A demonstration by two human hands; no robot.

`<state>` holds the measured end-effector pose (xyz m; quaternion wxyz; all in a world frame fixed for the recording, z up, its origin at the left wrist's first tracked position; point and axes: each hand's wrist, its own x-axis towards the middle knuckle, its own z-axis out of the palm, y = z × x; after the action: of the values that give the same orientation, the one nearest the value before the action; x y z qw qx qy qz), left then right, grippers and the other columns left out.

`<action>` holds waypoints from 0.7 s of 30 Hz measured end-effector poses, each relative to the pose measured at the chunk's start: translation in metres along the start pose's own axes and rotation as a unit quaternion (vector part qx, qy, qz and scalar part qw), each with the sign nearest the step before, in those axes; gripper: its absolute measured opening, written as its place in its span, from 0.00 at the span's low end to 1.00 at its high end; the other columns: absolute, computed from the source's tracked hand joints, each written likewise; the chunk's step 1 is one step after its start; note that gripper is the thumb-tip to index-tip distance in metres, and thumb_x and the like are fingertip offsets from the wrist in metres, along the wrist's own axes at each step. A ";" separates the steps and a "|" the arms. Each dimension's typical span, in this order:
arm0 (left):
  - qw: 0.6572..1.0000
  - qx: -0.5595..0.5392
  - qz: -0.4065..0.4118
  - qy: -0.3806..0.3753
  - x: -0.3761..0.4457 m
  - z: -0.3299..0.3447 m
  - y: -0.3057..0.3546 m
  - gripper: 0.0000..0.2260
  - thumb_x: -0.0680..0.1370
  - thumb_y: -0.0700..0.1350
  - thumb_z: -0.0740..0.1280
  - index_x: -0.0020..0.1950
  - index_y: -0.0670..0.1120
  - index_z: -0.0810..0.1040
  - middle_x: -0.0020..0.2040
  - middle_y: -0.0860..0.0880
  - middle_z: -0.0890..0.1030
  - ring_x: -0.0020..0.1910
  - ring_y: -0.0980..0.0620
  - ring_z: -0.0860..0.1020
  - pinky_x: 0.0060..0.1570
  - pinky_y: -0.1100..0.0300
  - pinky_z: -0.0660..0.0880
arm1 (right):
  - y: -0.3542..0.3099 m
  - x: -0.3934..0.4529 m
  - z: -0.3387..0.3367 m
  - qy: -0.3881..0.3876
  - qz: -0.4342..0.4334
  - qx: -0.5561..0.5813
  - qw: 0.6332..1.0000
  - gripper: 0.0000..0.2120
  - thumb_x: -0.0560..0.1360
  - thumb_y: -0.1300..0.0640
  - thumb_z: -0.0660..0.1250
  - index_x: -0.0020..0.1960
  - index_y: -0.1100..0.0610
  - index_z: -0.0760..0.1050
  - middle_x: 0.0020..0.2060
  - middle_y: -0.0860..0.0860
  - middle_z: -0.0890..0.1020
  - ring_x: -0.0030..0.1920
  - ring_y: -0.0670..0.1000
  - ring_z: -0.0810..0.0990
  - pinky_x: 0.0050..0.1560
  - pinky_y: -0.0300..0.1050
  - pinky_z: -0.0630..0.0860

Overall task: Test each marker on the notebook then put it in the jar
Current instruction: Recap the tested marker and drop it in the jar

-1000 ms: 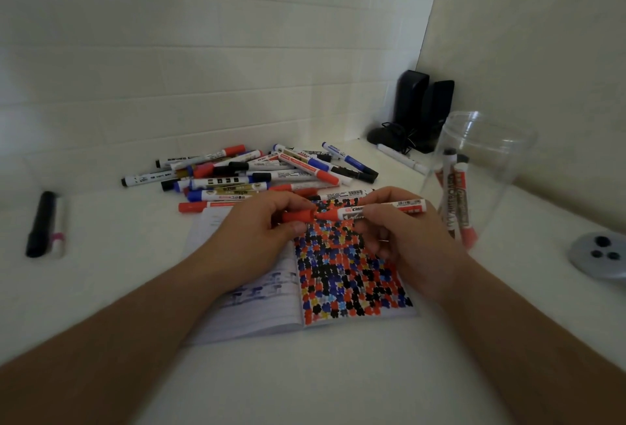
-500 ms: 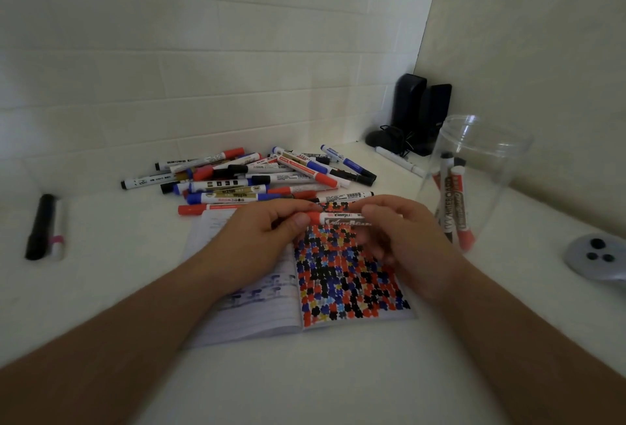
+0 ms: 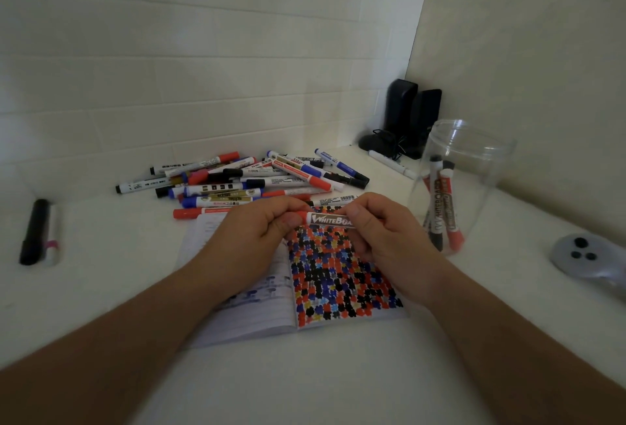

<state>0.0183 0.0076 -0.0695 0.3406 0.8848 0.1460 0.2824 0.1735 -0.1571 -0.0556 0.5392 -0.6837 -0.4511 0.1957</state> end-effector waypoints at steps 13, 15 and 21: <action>0.989 0.078 0.062 -0.105 -0.005 0.004 0.001 0.23 0.82 0.56 0.64 0.77 0.68 0.64 0.57 0.66 0.79 0.54 0.66 0.76 0.51 0.64 0.76 | -0.103 -0.023 -0.100 0.359 -0.250 -0.066 0.897 0.22 0.77 0.59 0.75 0.54 0.42 0.64 0.42 0.51 0.83 0.38 0.58 0.85 0.39 0.48 0.81; 0.989 0.080 0.070 -0.102 -0.005 0.006 0.000 0.21 0.82 0.57 0.63 0.75 0.68 0.66 0.55 0.66 0.79 0.52 0.65 0.76 0.49 0.63 0.75 | -0.117 -0.021 -0.128 0.412 -0.256 -0.097 0.869 0.20 0.77 0.55 0.74 0.54 0.43 0.63 0.45 0.49 0.82 0.36 0.58 0.84 0.37 0.47 0.81; 0.992 0.057 0.060 -0.095 -0.006 0.006 -0.004 0.22 0.77 0.66 0.59 0.71 0.67 0.72 0.53 0.63 0.80 0.50 0.65 0.77 0.49 0.61 0.76 | -0.082 -0.006 -0.162 0.357 -0.138 -0.340 0.859 0.15 0.79 0.51 0.73 0.62 0.46 0.73 0.48 0.41 0.84 0.34 0.44 0.80 0.43 0.47 0.78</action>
<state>0.0170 0.0041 -0.0784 0.2846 0.9328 0.0748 0.2080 0.2593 -0.2518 0.0732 0.4186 -0.7786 -0.3559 -0.3032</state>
